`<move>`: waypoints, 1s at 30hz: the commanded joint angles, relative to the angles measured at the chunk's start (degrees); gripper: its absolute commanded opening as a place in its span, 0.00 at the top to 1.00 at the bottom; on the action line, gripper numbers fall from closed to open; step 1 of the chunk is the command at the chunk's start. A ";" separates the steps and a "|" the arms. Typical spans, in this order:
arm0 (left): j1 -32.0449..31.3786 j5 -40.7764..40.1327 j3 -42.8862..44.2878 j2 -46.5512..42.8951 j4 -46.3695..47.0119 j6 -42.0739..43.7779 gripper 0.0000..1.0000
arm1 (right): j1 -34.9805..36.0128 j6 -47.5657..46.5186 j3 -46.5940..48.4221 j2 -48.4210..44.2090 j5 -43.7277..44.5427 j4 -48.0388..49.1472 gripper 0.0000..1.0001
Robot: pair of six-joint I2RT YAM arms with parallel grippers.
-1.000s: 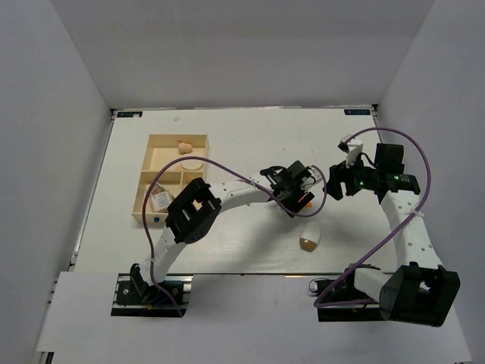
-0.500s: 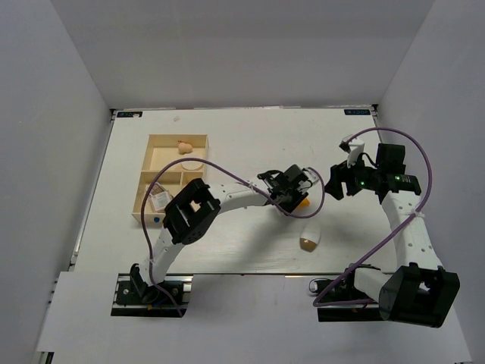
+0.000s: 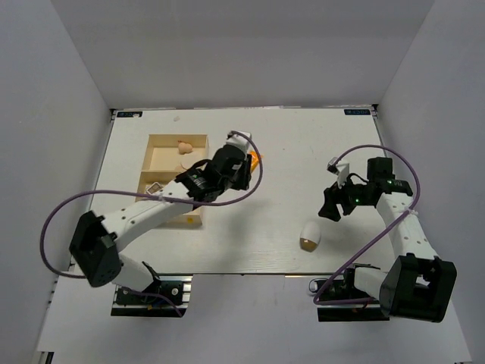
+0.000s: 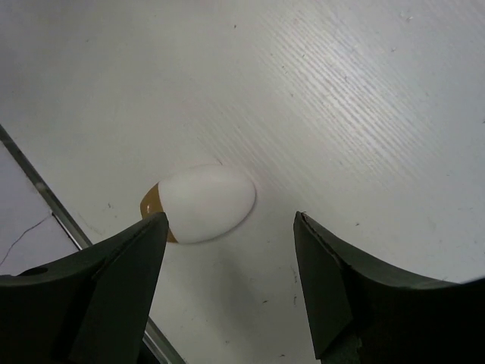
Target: Organize the makeup
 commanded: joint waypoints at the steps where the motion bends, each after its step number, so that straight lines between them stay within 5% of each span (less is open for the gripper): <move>1: 0.83 -7.86 -0.99 -6.01 -2.14 -3.75 0.62 | 0.20 -5.06 -0.98 0.24 -1.61 -2.43 0.27; 10: 4.60 -20.78 -1.43 -8.83 -21.91 -15.34 0.62 | 2.49 -1.29 -1.86 3.41 3.40 0.30 0.25; 21: 11.28 -21.76 -6.09 -6.54 -22.81 -18.43 0.59 | 6.62 2.06 -2.21 4.20 5.78 1.44 0.19; 30: 14.36 -20.61 -7.76 -5.05 -21.14 -17.72 0.25 | 8.20 -1.79 -0.81 5.25 4.38 -1.18 0.11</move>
